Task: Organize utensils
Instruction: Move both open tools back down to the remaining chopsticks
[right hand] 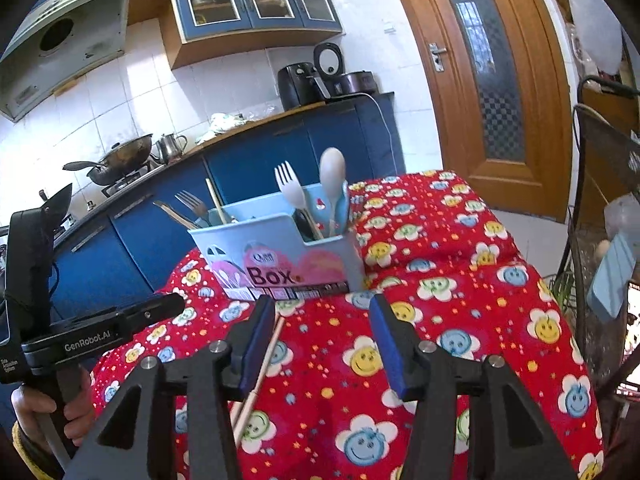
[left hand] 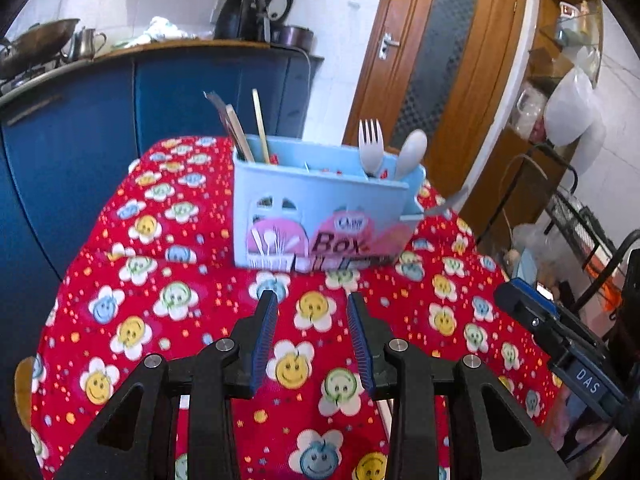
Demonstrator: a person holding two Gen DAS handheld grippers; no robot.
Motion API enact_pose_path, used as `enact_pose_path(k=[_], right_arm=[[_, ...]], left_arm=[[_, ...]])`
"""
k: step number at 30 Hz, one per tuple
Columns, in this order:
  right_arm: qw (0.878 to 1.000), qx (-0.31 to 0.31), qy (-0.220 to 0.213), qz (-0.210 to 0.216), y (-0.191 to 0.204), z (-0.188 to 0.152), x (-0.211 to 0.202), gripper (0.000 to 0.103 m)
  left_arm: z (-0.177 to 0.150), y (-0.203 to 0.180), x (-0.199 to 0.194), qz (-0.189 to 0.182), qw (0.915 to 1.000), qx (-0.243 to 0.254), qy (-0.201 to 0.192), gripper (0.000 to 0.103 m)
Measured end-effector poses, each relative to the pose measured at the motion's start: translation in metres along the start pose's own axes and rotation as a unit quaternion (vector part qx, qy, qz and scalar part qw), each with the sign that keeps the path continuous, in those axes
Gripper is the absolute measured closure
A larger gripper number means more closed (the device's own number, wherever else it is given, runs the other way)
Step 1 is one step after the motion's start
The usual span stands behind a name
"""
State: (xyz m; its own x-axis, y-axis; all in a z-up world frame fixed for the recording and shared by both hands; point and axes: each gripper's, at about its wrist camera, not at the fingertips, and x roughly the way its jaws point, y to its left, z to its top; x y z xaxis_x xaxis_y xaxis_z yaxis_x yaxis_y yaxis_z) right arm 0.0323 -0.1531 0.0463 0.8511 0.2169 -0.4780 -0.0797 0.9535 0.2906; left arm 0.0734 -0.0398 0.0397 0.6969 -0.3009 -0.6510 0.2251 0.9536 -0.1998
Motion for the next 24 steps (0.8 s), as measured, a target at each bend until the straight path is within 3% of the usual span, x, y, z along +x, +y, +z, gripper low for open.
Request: enact_pose_path(k=[11,24], right_arm=[[1.000,0.022,0.018,-0.007,-0.018,-0.013,0.001,0.049],[0.999,0.034,0.028,-0.003,-0.027,-0.020,0.004,0.049]], left_arm=[[-0.017,-0.009,0.026,-0.015,0.9973,-0.001,0.072,0.066],[-0.027,-0.024,0.047,-0.030,0.9923,0.000,0.120,0.066]])
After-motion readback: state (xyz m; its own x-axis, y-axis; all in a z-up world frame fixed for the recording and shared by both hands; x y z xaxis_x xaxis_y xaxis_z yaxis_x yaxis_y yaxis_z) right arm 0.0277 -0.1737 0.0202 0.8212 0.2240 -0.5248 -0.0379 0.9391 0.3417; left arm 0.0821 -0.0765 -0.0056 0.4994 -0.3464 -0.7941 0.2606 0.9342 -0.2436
